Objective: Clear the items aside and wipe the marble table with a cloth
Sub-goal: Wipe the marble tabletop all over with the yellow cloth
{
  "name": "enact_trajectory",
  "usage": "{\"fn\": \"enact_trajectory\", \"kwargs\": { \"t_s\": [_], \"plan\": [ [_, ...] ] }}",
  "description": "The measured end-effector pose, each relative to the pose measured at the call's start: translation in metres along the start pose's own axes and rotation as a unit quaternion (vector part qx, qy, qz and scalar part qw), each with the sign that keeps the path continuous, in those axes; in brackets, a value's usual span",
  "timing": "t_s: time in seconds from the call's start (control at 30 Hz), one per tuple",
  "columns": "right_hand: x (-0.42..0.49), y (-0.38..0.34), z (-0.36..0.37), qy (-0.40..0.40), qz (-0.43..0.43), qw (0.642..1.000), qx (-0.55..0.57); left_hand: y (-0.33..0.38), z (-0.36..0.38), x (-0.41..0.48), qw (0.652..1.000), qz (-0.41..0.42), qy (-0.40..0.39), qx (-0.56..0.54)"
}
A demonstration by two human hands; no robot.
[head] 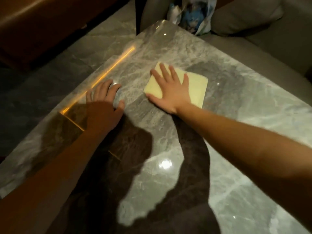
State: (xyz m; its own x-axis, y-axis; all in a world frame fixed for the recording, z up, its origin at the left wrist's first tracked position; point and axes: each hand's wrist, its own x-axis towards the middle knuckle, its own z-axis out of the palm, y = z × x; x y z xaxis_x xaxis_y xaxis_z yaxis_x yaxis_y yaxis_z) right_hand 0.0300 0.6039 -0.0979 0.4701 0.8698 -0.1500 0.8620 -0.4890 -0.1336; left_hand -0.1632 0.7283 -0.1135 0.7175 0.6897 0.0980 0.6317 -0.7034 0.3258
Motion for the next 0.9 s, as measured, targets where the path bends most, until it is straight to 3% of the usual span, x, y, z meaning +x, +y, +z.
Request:
{"fn": "enact_trajectory", "kwargs": {
  "t_s": [0.17, 0.3, 0.47, 0.6, 0.7, 0.77, 0.9],
  "plan": [
    [-0.090, -0.018, 0.014, -0.011, -0.005, 1.000, 0.008, 0.012, -0.005, -0.001, 0.999, -0.014, -0.029, 0.036],
    [-0.169, -0.036, 0.034, 0.014, -0.081, 0.996, 0.043, 0.040, -0.004, -0.004, 0.998, -0.054, -0.029, 0.030],
    [-0.194, -0.012, 0.047, 0.104, -0.165, 0.978, 0.070, 0.116, 0.015, 0.001, 0.997, 0.041, -0.051, -0.045],
    [-0.153, 0.024, 0.040, 0.118, -0.103, 0.984, 0.088, 0.159, 0.042, 0.015, 0.990, 0.020, -0.041, -0.134],
    [-0.108, 0.070, 0.023, 0.066, -0.017, 0.997, 0.030, 0.178, 0.052, 0.022, 0.987, 0.042, -0.026, -0.155],
    [-0.079, 0.107, 0.007, 0.052, 0.036, 0.998, -0.012, 0.187, 0.057, 0.028, 0.988, 0.074, -0.016, -0.138],
    [-0.031, 0.192, -0.020, 0.064, 0.138, 0.988, 0.028, 0.195, 0.073, 0.029, 0.991, 0.114, -0.050, -0.043]
  ]
}}
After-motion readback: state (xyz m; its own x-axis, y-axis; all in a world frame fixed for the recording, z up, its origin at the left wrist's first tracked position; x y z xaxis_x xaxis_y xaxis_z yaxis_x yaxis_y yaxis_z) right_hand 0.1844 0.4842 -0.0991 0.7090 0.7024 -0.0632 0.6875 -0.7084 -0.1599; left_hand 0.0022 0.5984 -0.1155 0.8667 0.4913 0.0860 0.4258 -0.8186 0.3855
